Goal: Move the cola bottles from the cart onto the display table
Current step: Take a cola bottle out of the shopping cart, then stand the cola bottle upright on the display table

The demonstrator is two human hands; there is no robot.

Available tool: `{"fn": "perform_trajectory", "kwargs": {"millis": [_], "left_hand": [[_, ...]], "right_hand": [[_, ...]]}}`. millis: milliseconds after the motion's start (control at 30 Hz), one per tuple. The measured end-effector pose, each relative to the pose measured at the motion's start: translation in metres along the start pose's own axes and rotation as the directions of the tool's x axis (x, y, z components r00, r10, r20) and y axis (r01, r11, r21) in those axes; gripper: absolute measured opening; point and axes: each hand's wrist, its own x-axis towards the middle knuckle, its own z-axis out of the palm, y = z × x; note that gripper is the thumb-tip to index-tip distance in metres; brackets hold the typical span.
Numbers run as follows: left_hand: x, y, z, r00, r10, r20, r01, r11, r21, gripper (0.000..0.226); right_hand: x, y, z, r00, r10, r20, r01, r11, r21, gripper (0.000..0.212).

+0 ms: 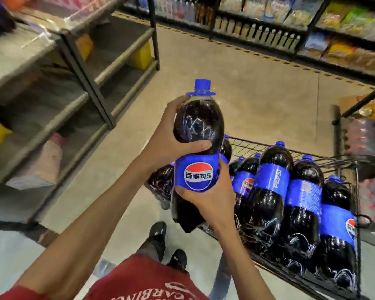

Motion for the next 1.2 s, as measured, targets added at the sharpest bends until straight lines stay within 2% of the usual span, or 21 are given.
{"fn": "perform_trajectory", "kwargs": {"millis": [167,367,500,600,800,1000,1200], "left_hand": [[-0.034,-0.004,-0.053,0.987,-0.026,-0.162,0.021,0.999,-0.032,0.103],[-0.081,-0.007,-0.119,0.941,-0.005,-0.337,0.008,1.0,0.006,0.111],[-0.111,-0.01,-0.171,0.887,-0.003,-0.462,0.026,0.999,0.042,0.112],[-0.131,-0.012,-0.214,0.836,0.008,-0.548,0.035,0.997,0.068,0.105],[-0.17,-0.013,-0.309,0.747,0.044,-0.663,0.048,0.992,0.12,0.111],[-0.203,-0.023,-0.392,0.666,0.081,-0.741,0.059,0.985,0.161,0.109],[-0.216,-0.03,-0.46,0.613,0.089,-0.785,0.093,0.979,0.183,0.11]], "right_hand": [[0.002,-0.015,0.038,0.983,-0.093,0.156,0.102,0.994,-0.047,0.102],[-0.006,-0.043,0.096,0.919,-0.216,0.329,0.256,0.963,-0.082,0.089],[-0.018,-0.067,0.149,0.876,-0.268,0.4,0.318,0.946,-0.064,0.094],[-0.027,-0.089,0.189,0.84,-0.286,0.462,0.349,0.936,-0.054,0.091],[-0.043,-0.131,0.283,0.735,-0.353,0.579,0.418,0.908,0.022,0.106],[-0.06,-0.161,0.374,0.661,-0.419,0.622,0.448,0.886,0.12,0.104],[-0.06,-0.188,0.449,0.59,-0.458,0.665,0.458,0.868,0.19,0.113]]}}
